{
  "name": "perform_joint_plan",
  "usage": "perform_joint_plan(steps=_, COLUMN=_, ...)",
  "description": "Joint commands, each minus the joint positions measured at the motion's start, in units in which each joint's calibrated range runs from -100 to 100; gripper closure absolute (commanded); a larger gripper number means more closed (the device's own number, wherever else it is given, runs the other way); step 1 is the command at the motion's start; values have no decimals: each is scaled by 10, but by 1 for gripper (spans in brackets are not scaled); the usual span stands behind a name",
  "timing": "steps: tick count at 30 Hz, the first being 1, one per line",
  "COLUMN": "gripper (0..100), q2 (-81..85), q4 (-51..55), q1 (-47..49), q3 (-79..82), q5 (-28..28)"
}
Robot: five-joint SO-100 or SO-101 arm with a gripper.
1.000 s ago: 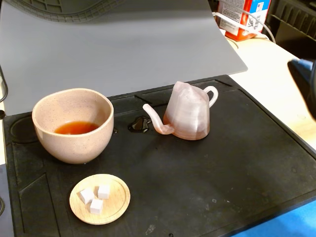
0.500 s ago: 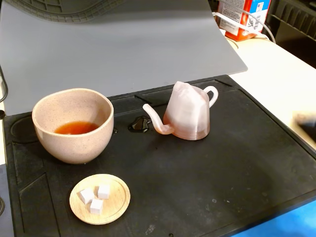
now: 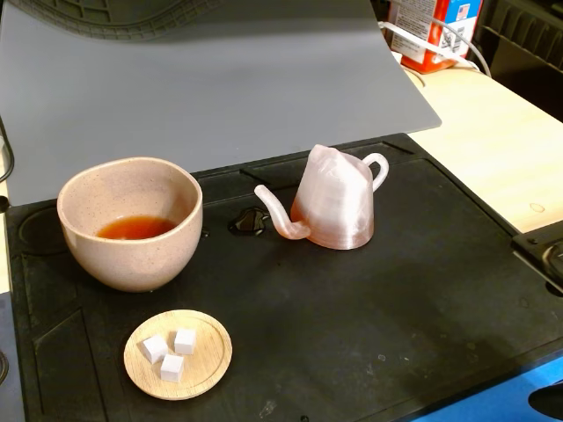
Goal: Pick up a kettle and pour liquid into a cup.
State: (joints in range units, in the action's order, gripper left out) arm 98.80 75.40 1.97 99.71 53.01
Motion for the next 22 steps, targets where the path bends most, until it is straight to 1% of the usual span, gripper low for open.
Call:
perform_joint_plan(steps=1, gripper=100, q2=3, q4=1, q1=26, q3=1, q5=0)
perform_joint_plan(steps=22, gripper=100, q2=3, q4=1, q1=23, q3=1, q5=-1)
